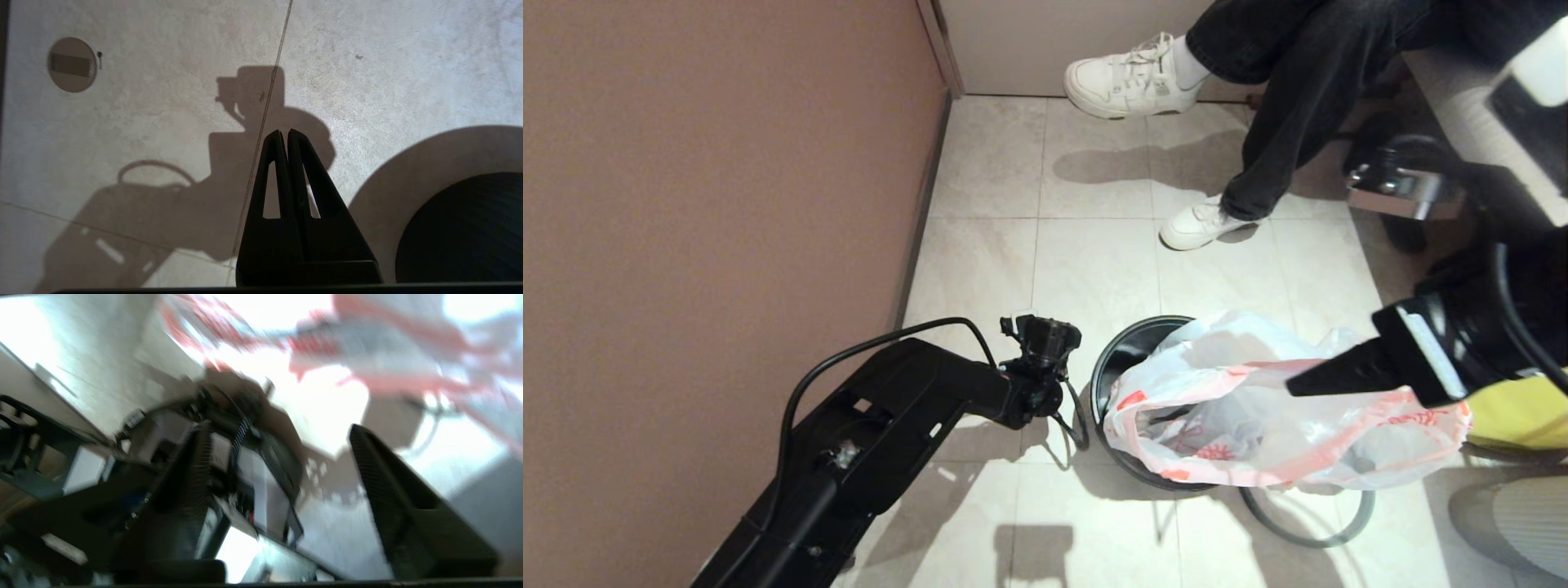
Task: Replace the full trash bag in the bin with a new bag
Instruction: Put the new garbage bag on the trash can
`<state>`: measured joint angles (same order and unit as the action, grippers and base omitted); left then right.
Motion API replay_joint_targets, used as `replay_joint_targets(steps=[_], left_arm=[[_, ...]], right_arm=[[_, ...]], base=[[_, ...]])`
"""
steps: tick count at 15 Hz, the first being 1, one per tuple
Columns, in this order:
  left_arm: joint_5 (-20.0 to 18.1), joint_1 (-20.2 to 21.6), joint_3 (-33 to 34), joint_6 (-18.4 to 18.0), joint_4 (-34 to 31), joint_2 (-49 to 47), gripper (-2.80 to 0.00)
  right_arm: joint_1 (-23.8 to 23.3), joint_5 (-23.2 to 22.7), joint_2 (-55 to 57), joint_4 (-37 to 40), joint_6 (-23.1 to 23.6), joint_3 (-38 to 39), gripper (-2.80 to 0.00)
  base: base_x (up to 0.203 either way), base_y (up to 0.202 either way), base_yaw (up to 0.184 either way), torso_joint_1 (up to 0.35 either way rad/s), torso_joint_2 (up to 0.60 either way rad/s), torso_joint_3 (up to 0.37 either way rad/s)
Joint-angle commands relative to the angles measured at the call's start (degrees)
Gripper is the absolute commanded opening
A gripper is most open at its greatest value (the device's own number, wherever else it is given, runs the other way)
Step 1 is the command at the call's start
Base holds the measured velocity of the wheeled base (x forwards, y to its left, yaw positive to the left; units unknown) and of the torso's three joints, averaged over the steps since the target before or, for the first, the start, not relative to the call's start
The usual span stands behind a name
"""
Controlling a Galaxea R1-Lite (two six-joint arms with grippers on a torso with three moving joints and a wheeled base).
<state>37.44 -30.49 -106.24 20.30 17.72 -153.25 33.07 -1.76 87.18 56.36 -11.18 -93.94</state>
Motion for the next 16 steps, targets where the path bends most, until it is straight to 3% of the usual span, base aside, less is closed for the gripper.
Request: replay_joint_targets(steps=[1, 4, 7, 12, 16], left_arm=[[0.26, -0.88, 0.99, -0.53, -2.44, 6.04, -2.8], [0.33, -3.64, 2.58, -2.16, -10.73, 16.6, -2.8], [0.62, -7.86, 5.26, -2.45, -20.03, 26.48, -2.8], [1.46, -14.24, 11.68, -2.11, -34.66, 40.95, -2.8], [0.4, -20.8, 16.4, 0.64, -40.87, 48.21, -2.8]], right_arm=[[-5.62, -0.88, -7.12, 2.86, -0.16, 4.6, -2.8], [-10.25, -3.01, -9.7, 3.72, -1.43, 14.76, -2.8], [-12.77, -3.6, -15.03, -1.2, -9.45, 22.58, -2.8], [-16.37, -4.1, -21.44, -3.26, -10.59, 36.1, -2.8], [-19.33, -4.11, -24.87, -11.18, -11.54, 43.56, -2.8]], base=[[0.0, 0.0, 0.0, 0.0, 0.0, 0.0], [0.0, 0.0, 0.0, 0.0, 0.0, 0.0], [0.0, 0.0, 0.0, 0.0, 0.0, 0.0], [0.0, 0.0, 0.0, 0.0, 0.0, 0.0], [0.0, 0.0, 0.0, 0.0, 0.0, 0.0]])
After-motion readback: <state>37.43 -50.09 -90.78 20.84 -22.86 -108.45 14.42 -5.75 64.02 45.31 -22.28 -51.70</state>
